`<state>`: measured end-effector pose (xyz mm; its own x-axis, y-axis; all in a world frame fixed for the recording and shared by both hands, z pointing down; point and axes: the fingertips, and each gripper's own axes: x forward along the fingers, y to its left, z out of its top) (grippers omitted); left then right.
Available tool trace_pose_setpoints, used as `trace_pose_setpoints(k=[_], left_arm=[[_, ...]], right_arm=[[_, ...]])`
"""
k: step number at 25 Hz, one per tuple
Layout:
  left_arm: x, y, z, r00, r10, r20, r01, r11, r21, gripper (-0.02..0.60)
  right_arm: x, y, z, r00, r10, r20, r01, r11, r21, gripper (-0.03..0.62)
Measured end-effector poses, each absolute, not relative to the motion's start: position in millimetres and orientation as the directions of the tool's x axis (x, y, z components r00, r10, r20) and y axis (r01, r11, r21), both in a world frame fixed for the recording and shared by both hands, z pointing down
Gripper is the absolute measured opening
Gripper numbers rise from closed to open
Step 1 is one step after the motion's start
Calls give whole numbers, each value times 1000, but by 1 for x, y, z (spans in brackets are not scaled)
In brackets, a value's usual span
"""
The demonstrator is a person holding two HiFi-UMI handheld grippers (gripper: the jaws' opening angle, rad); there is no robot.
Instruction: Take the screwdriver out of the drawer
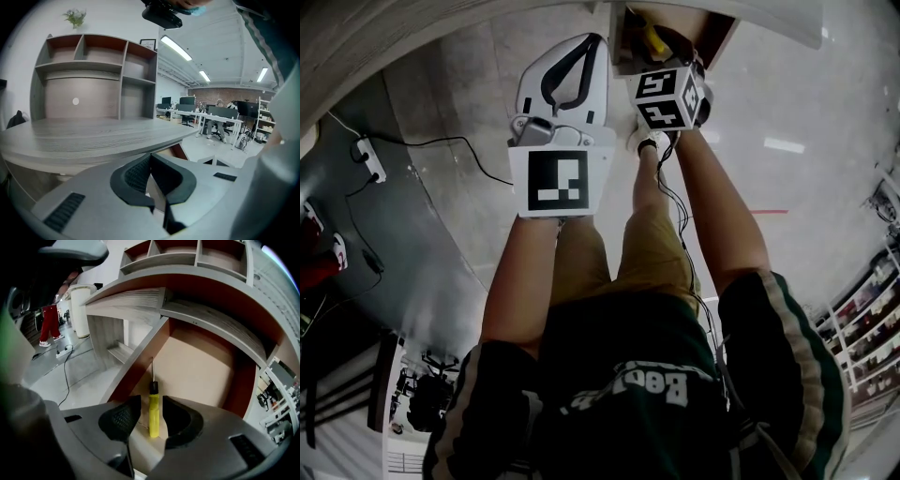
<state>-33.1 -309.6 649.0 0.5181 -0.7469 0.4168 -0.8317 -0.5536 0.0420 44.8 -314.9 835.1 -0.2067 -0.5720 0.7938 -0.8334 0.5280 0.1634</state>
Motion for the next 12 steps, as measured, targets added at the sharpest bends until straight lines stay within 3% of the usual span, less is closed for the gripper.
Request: trace_pose_setpoints(k=[12], left_arm=[[-55, -309, 654, 499, -760, 417, -847, -529, 49, 18]], right_arm=[[45, -320, 853, -169, -561, 811, -831, 523, 188, 133]])
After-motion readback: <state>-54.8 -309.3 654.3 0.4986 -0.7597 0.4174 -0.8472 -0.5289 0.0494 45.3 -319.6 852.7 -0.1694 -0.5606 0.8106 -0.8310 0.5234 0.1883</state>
